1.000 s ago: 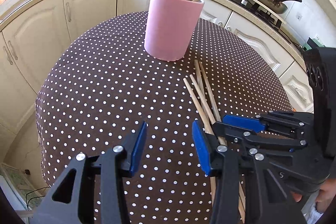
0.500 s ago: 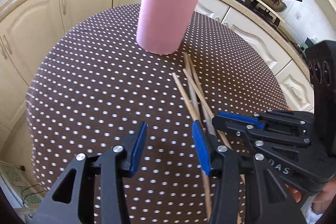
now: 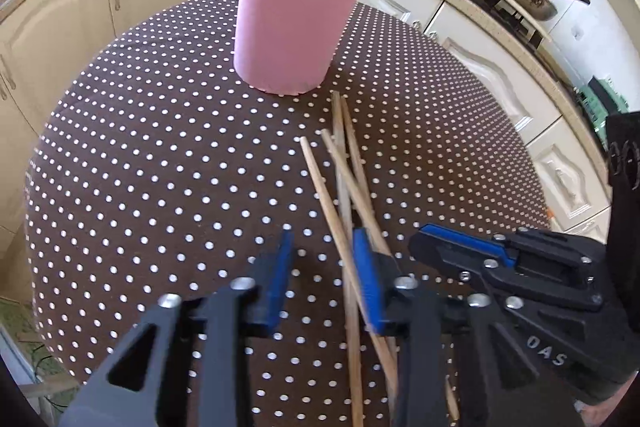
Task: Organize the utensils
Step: 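Close the right gripper on a chopstick while the left gripper closes on another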
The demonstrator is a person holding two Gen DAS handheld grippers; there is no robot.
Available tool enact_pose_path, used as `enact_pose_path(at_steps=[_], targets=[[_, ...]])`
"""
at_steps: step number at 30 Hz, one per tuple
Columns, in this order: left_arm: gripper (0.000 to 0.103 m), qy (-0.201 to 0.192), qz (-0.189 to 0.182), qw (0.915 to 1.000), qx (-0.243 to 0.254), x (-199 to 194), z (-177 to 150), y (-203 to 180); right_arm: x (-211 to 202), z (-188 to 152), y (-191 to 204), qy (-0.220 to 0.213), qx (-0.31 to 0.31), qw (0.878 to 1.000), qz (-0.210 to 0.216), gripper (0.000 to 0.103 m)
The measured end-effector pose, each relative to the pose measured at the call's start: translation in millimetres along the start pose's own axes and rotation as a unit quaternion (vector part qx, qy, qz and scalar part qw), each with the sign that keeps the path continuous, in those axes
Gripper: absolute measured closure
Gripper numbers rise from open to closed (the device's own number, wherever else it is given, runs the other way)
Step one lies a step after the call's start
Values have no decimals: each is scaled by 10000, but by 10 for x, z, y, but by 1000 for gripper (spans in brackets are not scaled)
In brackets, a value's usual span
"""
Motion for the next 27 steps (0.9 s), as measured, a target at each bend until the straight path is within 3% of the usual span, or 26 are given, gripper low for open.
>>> enact_pose_path(at_steps=[9,27], targets=[[97,-60,74,9999,-65,38,6,55,-18,10,17,35,-18,10000,49,96],[97,-178,-97,9994,-295,-237,-47,412,204,65,457,389,-471,9976,-339,96]])
Point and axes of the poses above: each gripper's, at about its wrist camera, not at the fingertips, and x roughly the way its jaws point, y to its left, z to its top, the point moved 2 cm from there along x, roughly the way its jaws point, and after that the axes turned 5 degrees about -z, right-handed, at the moved point
